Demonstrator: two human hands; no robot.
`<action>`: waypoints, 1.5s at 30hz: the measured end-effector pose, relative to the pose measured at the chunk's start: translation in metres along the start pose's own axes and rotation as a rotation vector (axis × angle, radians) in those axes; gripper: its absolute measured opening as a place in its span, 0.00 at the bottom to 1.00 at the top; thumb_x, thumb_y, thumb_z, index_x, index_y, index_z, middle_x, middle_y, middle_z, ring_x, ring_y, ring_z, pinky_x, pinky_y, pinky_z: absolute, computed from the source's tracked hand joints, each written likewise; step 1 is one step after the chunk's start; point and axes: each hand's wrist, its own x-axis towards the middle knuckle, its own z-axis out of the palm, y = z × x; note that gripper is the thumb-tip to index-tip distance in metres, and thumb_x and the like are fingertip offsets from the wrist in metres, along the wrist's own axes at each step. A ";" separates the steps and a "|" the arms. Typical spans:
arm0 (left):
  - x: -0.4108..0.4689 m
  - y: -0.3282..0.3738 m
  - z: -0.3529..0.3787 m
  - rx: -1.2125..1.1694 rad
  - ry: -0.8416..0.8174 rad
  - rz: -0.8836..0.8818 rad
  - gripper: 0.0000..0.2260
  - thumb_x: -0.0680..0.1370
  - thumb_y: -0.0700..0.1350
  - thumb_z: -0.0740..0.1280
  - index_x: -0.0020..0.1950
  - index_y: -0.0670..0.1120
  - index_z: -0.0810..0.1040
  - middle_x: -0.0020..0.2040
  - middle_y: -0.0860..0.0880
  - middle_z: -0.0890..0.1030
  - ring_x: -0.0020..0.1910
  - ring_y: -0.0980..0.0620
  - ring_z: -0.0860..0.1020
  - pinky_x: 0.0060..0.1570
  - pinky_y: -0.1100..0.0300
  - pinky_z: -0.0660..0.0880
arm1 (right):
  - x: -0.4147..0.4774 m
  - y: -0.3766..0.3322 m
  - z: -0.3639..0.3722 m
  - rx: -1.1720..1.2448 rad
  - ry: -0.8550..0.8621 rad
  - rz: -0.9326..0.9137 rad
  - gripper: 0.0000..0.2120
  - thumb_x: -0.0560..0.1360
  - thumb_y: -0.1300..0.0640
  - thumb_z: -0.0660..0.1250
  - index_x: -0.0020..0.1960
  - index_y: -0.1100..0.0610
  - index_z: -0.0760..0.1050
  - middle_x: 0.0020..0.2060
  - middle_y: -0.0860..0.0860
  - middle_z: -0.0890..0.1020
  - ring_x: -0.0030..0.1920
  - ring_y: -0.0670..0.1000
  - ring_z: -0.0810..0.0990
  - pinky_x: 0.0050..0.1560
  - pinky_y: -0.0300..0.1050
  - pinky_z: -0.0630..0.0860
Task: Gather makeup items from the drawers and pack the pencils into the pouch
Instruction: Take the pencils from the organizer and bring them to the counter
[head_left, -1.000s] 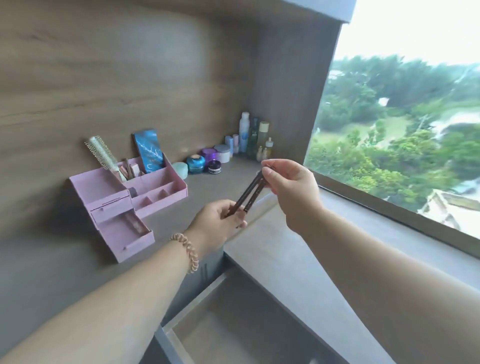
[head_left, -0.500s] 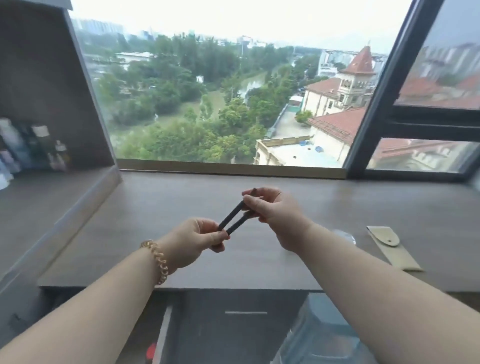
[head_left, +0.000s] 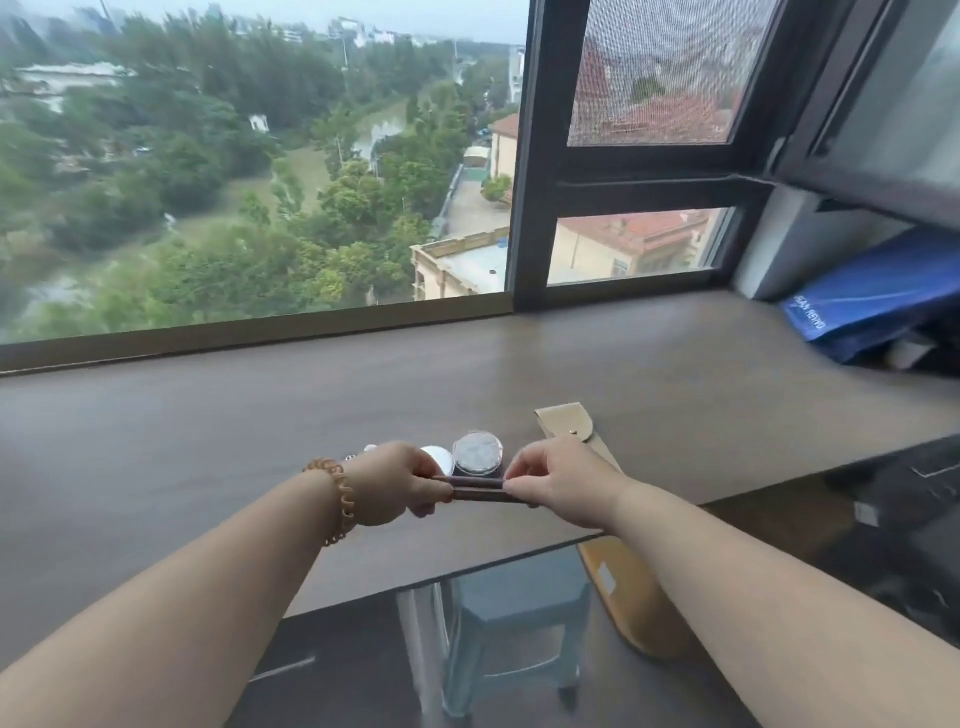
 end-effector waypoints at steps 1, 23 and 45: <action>0.017 0.013 0.008 0.008 -0.032 -0.020 0.07 0.77 0.49 0.65 0.44 0.48 0.81 0.32 0.56 0.79 0.24 0.64 0.71 0.25 0.72 0.64 | 0.005 0.019 -0.012 -0.101 -0.060 -0.018 0.07 0.73 0.51 0.69 0.43 0.54 0.81 0.35 0.49 0.81 0.36 0.47 0.76 0.41 0.45 0.74; 0.173 0.024 0.103 -0.337 0.233 -0.313 0.21 0.74 0.46 0.69 0.66 0.47 0.71 0.52 0.47 0.79 0.43 0.51 0.77 0.40 0.63 0.74 | 0.145 0.147 0.013 0.519 0.043 0.588 0.15 0.74 0.54 0.65 0.30 0.56 0.73 0.29 0.53 0.78 0.30 0.52 0.72 0.34 0.40 0.67; 0.209 0.005 0.130 0.060 0.021 -0.033 0.15 0.75 0.42 0.62 0.62 0.45 0.74 0.58 0.44 0.74 0.58 0.45 0.74 0.60 0.56 0.69 | 0.157 0.149 0.024 -0.214 0.212 0.502 0.08 0.73 0.48 0.66 0.45 0.52 0.76 0.47 0.51 0.82 0.49 0.55 0.79 0.45 0.45 0.73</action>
